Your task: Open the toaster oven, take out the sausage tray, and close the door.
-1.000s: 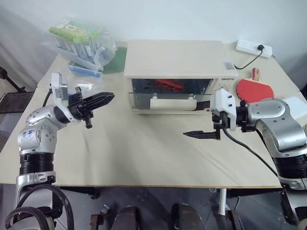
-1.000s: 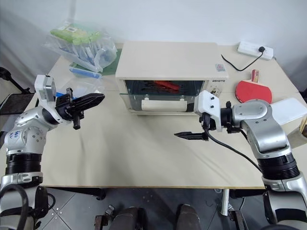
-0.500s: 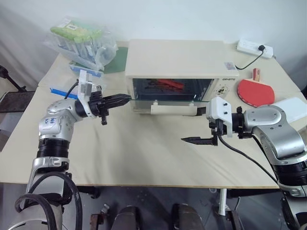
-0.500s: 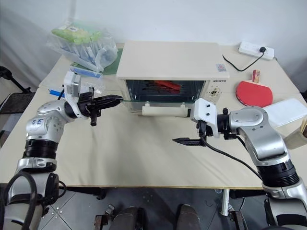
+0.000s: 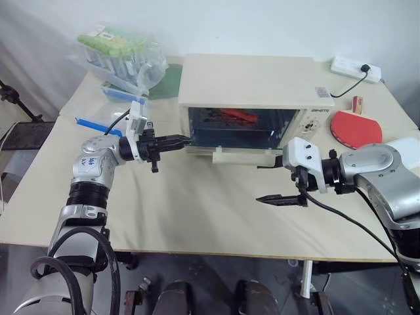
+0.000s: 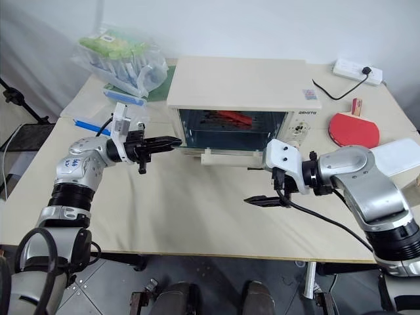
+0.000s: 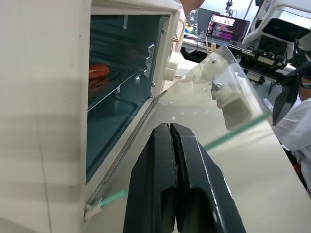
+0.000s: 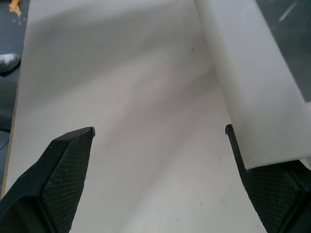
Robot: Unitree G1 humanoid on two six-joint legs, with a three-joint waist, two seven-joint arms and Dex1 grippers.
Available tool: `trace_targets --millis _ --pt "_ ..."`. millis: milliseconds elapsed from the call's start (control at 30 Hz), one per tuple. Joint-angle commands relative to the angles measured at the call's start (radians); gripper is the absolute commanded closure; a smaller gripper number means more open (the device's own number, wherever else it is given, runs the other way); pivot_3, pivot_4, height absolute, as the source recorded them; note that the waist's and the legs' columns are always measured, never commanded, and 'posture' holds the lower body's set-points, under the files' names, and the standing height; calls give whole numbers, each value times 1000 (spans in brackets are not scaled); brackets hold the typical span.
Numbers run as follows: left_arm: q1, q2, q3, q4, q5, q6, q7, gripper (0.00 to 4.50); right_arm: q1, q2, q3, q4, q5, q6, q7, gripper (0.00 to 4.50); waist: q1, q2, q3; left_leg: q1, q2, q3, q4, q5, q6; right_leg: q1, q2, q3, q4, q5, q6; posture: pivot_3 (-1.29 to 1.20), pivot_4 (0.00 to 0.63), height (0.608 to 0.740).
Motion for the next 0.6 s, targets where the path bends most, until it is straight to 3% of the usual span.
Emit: trace_targets --millis 33,433,600 --pt "-32 -5 6 1 9 -20 -14 4465 -6 -59 93 -8 -54 85 15 0 0 0 0 0 0 0 0 0 0 0 0 0 0 0 0 0 150 740" --pt "-69 -68 -14 74 48 -68 -33 4465 -13 -43 129 1 -105 86 -44 0 -1 -6 -2 -10 0 -1 4 0 0 -9 0 -1 3 0 0 0 150 740" --pt "-79 -86 -40 98 73 -78 -63 4465 75 -172 68 -133 -28 108 59 0 10 -6 -2 -12 0 -1 4 0 0 -11 0 -1 3 0 0 0 150 740"
